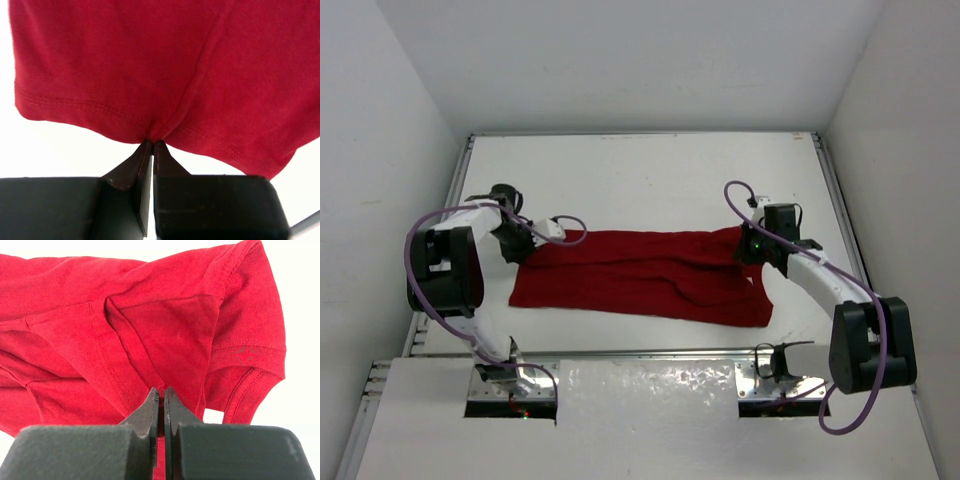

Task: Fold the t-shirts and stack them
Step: Fold the other side of the tshirt into a rectangle

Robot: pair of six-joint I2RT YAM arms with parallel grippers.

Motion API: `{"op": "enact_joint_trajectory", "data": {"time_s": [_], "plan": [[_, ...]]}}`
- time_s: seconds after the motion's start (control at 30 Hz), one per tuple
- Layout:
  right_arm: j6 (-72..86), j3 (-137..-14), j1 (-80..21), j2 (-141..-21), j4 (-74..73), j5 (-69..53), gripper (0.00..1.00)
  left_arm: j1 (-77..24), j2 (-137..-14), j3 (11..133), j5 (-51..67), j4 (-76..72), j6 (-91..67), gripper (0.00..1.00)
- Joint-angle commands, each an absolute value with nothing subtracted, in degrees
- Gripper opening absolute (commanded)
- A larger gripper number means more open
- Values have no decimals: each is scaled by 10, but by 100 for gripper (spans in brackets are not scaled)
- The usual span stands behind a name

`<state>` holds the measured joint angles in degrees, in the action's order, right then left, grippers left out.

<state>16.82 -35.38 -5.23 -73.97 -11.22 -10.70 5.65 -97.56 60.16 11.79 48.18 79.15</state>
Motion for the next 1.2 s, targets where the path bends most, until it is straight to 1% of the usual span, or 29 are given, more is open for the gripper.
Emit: {"op": "enact_joint_trajectory", "data": {"time_s": [0.0, 0.13, 0.27, 0.3, 0.43, 0.53, 0.6, 0.7, 0.83, 0.93, 1.1, 1.17], "plan": [[161, -379, -54, -744, -104, -105, 0, 53, -969, 609, 154, 456, 773, 0], [163, -419, -51, -770, -112, -105, 0, 53, -983, 649, 175, 418, 716, 0], [167, -545, -35, -823, -132, -116, 0, 54, -1019, 748, 208, 396, 635, 0], [165, -594, -31, -850, -146, -119, 0, 54, -1038, 765, 218, 393, 620, 0], [141, -686, -30, -903, -177, -119, 0, 58, -1077, 858, 234, 380, 552, 0], [120, -723, -30, -917, -198, -116, 0, 67, -1096, 905, 250, 373, 524, 0], [106, -724, -30, -911, -200, -117, 0, 68, -1097, 913, 258, 388, 532, 0], [93, -694, -31, -888, -202, -126, 0, 69, -1079, 886, 255, 398, 562, 0], [77, -615, -30, -838, -203, -140, 0, 82, -1043, 813, 251, 424, 627, 0], [75, -561, -30, -810, -197, -146, 0, 94, -1026, 781, 256, 448, 674, 0], [72, -495, -30, -757, -194, -150, 0, 124, -1013, 773, 270, 509, 728, 0], [76, -479, -30, -744, -193, -149, 0, 130, -1013, 774, 282, 564, 780, 0]]}}
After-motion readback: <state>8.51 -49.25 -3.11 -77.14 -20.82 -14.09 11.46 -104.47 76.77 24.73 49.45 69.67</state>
